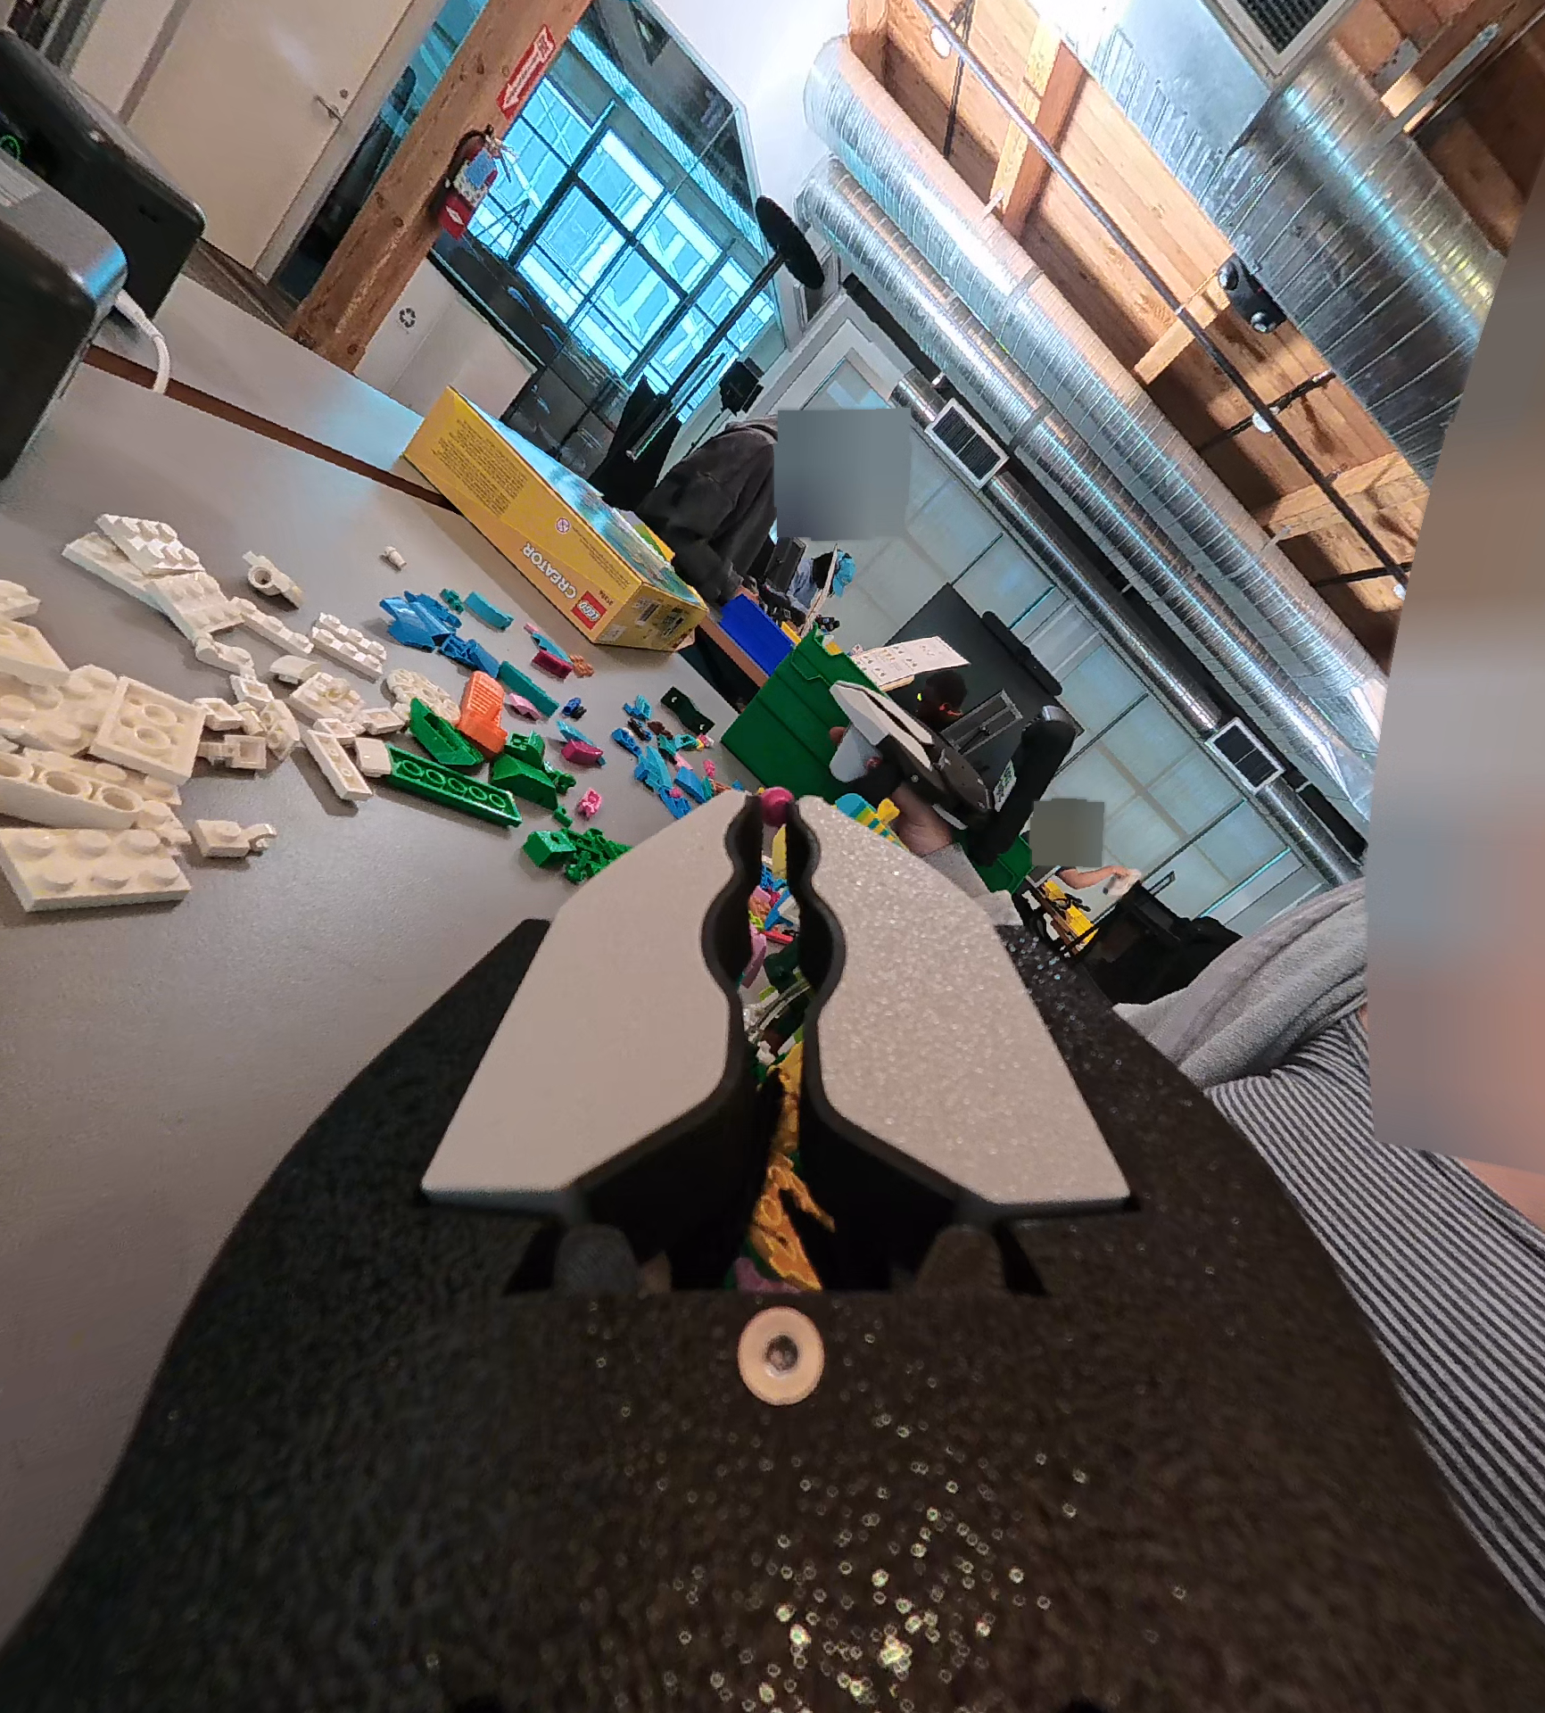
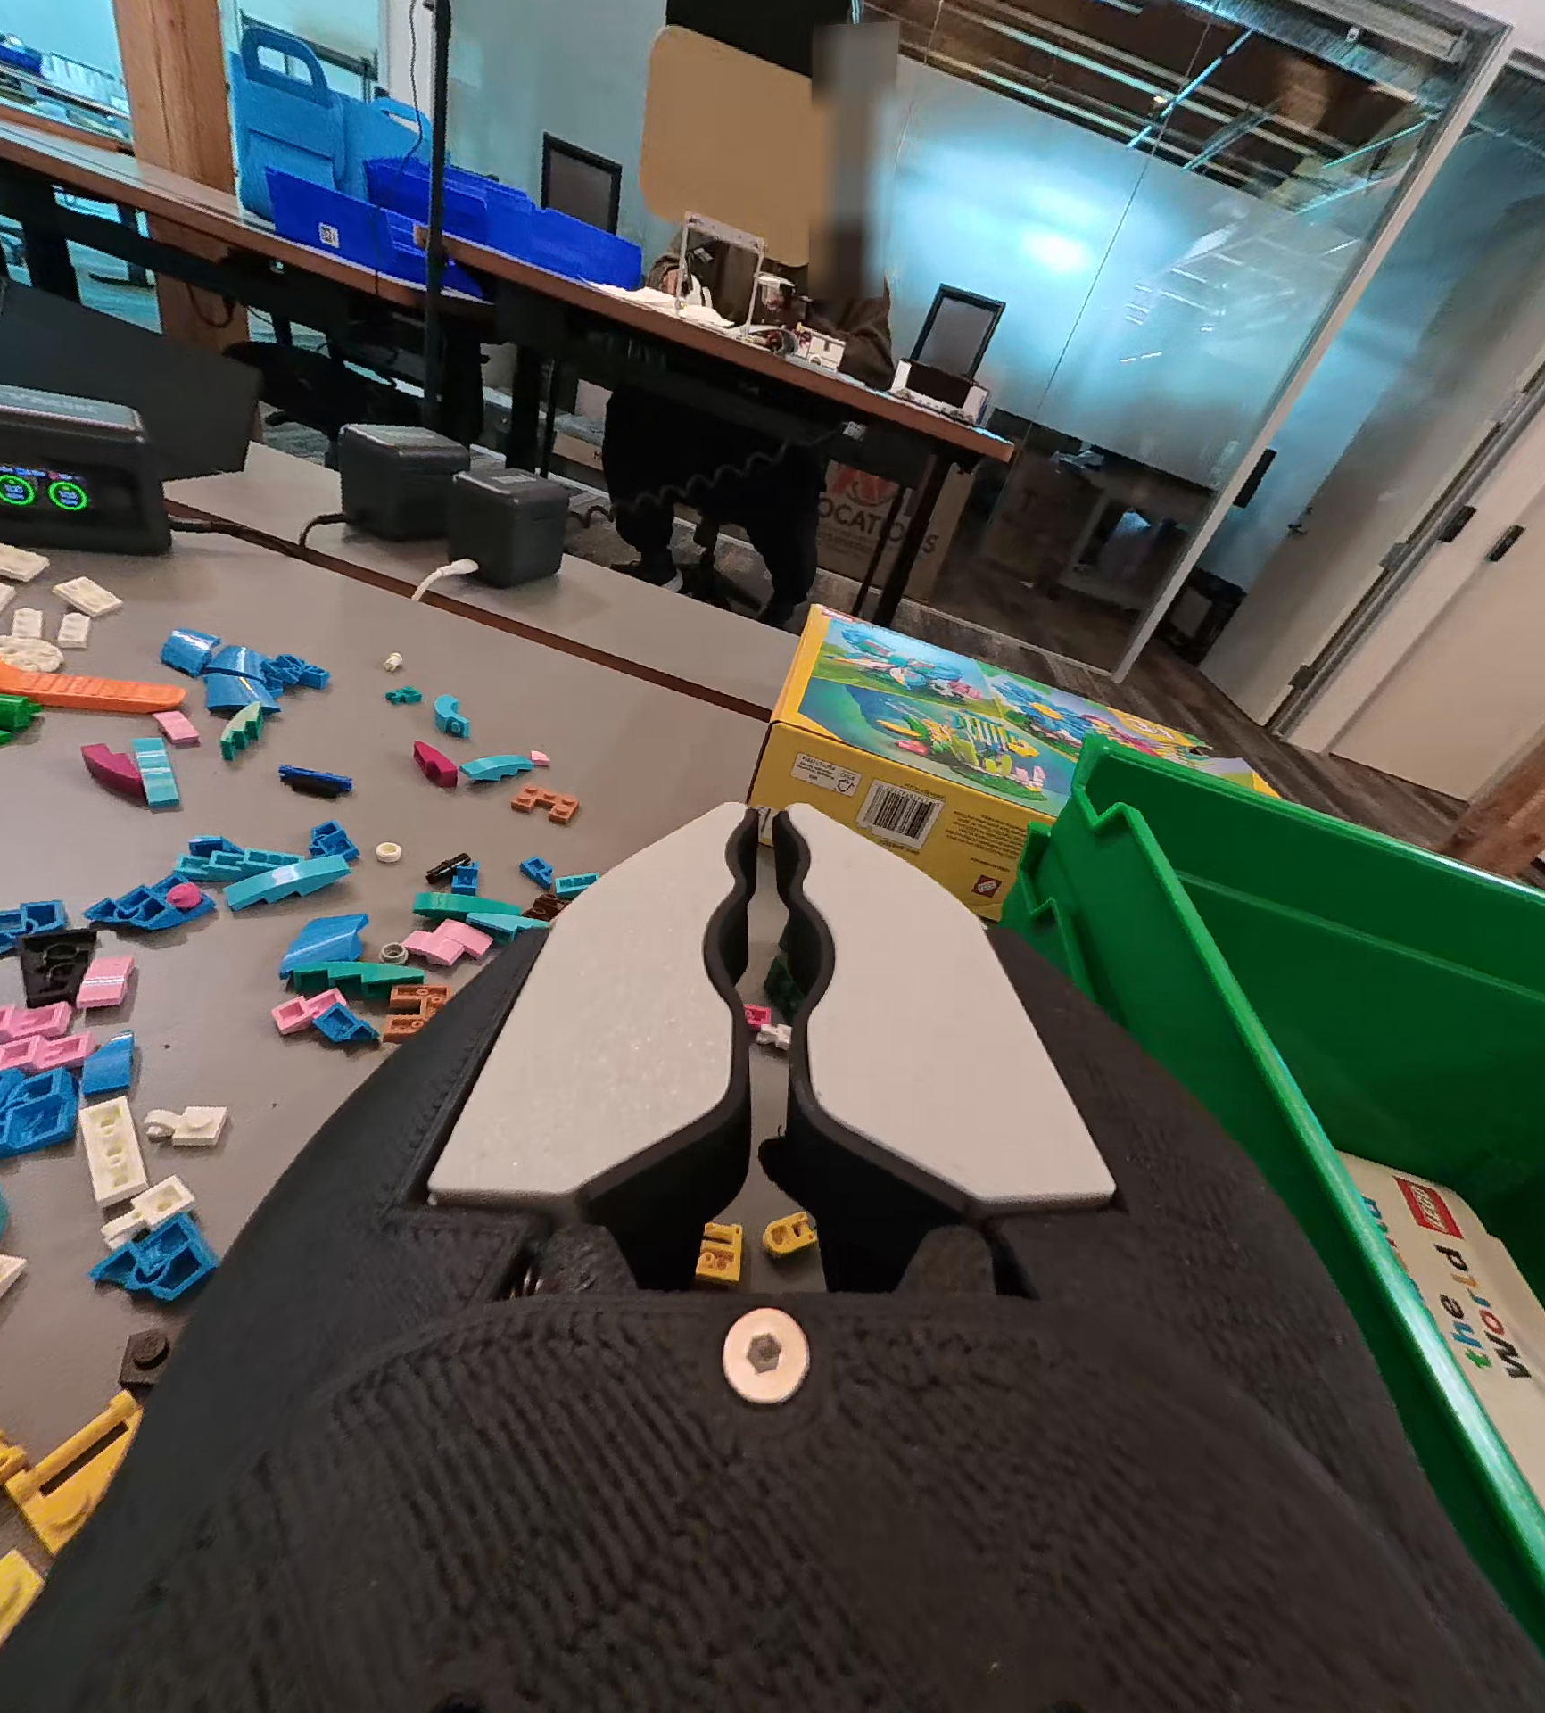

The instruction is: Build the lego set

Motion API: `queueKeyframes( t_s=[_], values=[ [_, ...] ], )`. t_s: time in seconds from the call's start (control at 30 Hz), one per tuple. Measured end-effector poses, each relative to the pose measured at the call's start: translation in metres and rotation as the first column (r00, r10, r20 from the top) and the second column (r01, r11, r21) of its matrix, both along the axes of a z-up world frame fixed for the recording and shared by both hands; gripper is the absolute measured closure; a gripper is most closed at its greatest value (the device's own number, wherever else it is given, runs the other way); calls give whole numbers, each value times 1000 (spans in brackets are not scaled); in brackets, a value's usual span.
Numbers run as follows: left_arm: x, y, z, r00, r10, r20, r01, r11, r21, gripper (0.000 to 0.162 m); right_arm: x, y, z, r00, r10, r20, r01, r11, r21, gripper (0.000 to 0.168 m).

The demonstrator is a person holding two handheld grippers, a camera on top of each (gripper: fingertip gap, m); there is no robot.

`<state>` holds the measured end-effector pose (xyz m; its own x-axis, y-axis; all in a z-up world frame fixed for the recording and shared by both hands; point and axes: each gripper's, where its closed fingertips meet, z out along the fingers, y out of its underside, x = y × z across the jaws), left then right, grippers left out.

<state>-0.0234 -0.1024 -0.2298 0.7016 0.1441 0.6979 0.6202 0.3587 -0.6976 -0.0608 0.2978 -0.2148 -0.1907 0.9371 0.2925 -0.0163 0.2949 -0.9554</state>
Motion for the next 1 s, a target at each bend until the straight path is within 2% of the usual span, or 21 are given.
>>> queueKeyframes(
  t_s=[0.2,0.37,1.0],
  values=[
    [0,0,0,1000,0,-1,0,1000,-1,158,3,6,1,1000,-10,-4,10,1000,8,166],
    [0,0,0,1000,-1,0,1,1000,-1,158,8,18,9,999,-33,-33,31,998,-50,166],
    [0,0,0,1000,0,0,0,1000,0,158,3,-3,0,1000,27,-6,-27,999,-38,166]
  ],
)
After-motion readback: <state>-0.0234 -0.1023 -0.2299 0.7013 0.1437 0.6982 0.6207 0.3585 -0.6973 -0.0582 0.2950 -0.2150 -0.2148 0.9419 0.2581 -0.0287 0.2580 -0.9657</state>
